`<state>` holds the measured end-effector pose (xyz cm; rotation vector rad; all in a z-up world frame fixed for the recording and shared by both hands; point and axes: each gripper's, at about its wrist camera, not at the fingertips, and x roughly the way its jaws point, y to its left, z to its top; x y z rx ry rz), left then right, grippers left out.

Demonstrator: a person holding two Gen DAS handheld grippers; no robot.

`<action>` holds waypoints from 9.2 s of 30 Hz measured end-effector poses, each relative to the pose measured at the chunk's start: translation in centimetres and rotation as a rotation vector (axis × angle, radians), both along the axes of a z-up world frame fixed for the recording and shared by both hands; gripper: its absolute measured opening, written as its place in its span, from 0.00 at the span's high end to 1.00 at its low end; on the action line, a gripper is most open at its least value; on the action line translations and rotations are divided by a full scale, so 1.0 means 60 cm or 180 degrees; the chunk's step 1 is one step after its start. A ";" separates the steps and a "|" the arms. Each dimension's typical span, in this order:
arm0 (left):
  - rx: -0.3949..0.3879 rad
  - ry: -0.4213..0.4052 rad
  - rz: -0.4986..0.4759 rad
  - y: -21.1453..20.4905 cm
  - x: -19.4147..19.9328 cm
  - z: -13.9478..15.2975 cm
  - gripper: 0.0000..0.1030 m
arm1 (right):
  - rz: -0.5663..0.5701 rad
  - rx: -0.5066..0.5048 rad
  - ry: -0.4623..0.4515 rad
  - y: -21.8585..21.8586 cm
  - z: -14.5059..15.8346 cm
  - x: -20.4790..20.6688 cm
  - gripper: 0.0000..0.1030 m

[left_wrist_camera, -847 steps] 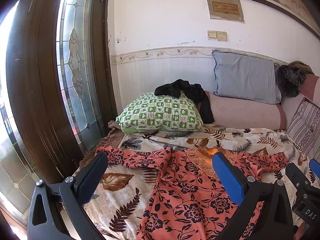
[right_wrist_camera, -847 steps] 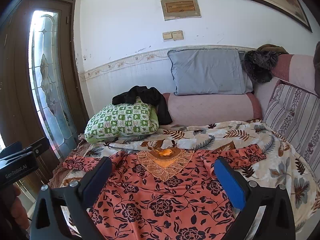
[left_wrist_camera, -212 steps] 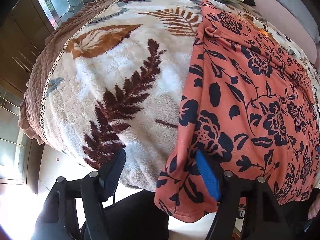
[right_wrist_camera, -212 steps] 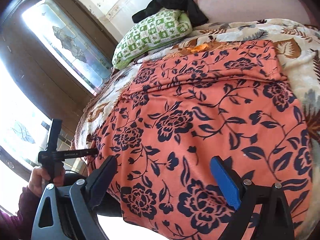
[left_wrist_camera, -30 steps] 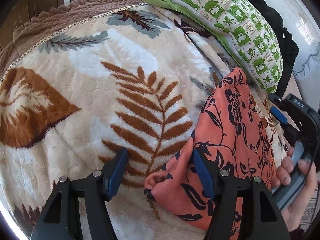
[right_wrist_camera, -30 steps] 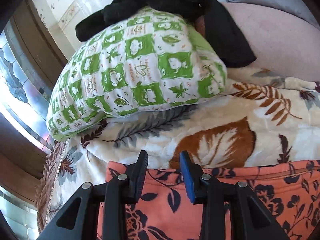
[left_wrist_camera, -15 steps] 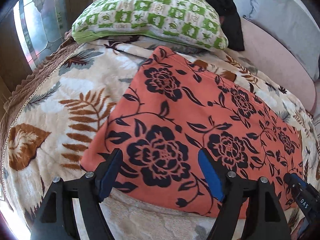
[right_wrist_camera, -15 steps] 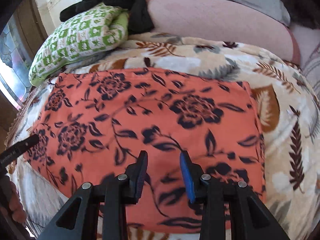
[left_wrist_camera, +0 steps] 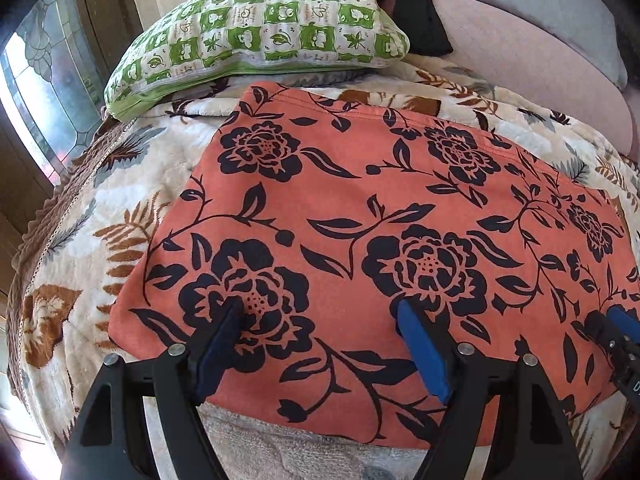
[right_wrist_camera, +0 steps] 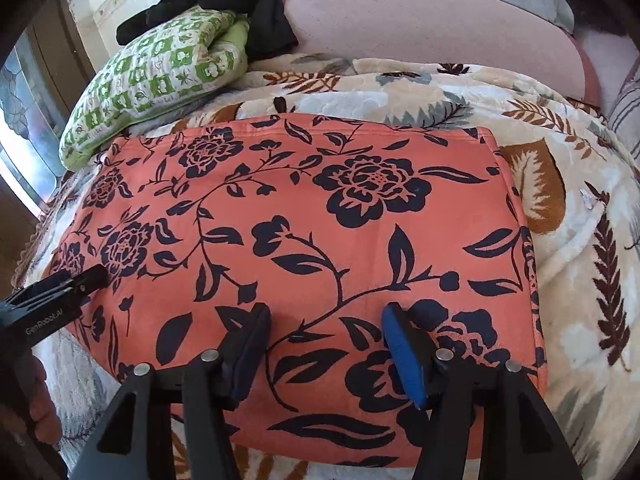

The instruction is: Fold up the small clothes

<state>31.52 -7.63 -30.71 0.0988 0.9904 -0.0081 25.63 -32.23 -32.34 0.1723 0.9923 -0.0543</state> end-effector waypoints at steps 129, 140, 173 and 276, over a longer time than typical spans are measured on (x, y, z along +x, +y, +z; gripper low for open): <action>-0.1894 0.0024 0.0825 0.204 0.028 -0.012 0.73 | 0.0761 0.0798 -0.0292 0.121 -0.031 -0.014 0.60; -0.1413 -0.0088 0.0757 0.172 0.022 -0.001 0.80 | 0.0627 0.1143 -0.0038 0.101 -0.002 0.007 0.47; -0.0462 -0.1073 -0.1248 -0.093 -0.105 0.080 0.82 | 0.1037 0.0429 0.0312 0.167 0.122 0.296 0.85; -0.0199 -0.0185 -0.1414 -0.174 -0.063 0.001 0.22 | -0.0158 0.0839 -0.0017 -0.097 0.094 0.130 0.65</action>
